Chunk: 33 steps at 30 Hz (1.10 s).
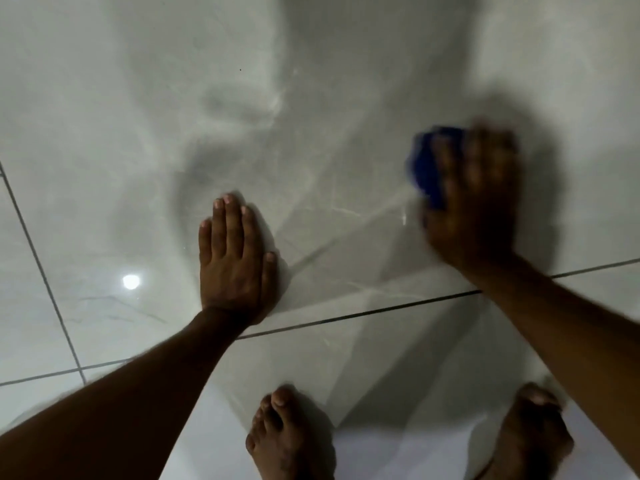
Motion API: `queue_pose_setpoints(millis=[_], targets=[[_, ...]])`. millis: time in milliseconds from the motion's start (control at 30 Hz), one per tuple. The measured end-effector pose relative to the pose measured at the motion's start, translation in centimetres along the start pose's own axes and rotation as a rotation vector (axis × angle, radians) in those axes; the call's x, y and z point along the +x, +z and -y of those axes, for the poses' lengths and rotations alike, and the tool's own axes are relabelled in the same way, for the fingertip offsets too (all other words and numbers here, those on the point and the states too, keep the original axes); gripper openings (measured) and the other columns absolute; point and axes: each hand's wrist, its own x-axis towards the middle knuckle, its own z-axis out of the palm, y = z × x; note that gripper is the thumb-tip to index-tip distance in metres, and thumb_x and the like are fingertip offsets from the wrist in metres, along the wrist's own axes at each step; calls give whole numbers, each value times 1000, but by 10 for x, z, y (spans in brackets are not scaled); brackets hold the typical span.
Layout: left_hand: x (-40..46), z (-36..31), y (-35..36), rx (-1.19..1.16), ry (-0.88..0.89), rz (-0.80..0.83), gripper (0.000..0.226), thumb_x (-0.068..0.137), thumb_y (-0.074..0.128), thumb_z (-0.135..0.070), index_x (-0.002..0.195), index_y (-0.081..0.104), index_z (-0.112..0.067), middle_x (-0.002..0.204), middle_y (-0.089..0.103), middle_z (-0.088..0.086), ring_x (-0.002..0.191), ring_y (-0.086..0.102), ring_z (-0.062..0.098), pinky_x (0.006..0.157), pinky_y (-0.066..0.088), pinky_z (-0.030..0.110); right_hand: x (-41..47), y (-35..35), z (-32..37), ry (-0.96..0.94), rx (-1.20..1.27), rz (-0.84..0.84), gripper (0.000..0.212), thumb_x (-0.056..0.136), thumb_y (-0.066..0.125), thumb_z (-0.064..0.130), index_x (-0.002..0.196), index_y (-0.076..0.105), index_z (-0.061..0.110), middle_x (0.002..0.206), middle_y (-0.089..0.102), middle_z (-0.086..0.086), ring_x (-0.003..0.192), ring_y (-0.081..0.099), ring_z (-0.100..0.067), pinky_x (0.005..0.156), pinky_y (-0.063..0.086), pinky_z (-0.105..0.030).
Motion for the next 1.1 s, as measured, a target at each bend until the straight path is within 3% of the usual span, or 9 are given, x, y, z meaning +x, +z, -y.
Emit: queue_pose_setpoints(millis=[133,300,433,567,667,767,900,1000,1100], targets=[[-1,-4,-4,-17,-8,15,72,97,23,-38,152,16,9,161,11,33,152,0,40,124,3,54,-115,-16,43,311,7,115,67,97,41,43,154,27,11,157,27,-30,144,17,-56,115,19,-67],[-4,3,2,-57,8,-3,72,99,23,-40,154,10,4,163,7,29,153,-3,36,125,0,51,-96,-5,138,-202,233,205,78,86,52,45,155,26,21,162,22,-17,150,9,-44,121,6,-61],[-5,1,-2,-76,17,-54,68,100,26,-36,152,20,7,161,15,31,153,7,40,123,10,56,3,-1,81,-495,218,82,62,92,49,44,150,39,24,158,35,-14,147,24,-42,120,17,-58],[-5,1,4,-57,34,-108,67,98,29,-32,151,22,8,161,16,31,152,9,43,122,12,57,-7,-7,-23,115,3,21,63,94,46,46,152,33,26,159,31,-17,145,23,-47,117,18,-63],[-5,1,4,-50,17,-80,68,98,27,-34,152,20,7,162,12,29,153,5,42,123,6,55,-120,-21,-3,415,-12,127,67,96,42,45,154,28,17,162,18,-22,146,14,-52,112,22,-67],[-5,-1,2,-76,26,-83,67,99,26,-33,151,22,9,161,15,31,152,6,42,123,9,56,-187,-21,85,231,108,269,78,87,49,50,154,27,18,162,18,-22,146,10,-54,112,19,-72],[-5,4,2,-112,9,-74,64,100,28,-30,152,22,7,161,16,28,154,3,34,124,7,51,-109,-9,155,-100,246,212,84,79,54,47,155,24,29,165,16,-9,151,6,-42,119,5,-64],[-6,4,3,-115,1,-92,62,100,27,-29,151,25,7,160,20,28,153,7,35,123,12,53,-10,-5,146,-264,307,108,65,86,50,42,149,41,30,160,34,-8,148,22,-41,119,15,-61],[-3,3,2,-101,-8,-71,63,100,27,-30,152,23,5,162,17,26,154,7,35,124,10,52,57,6,69,-142,150,-36,60,89,52,44,146,45,29,154,42,-13,142,34,-45,114,27,-62]])
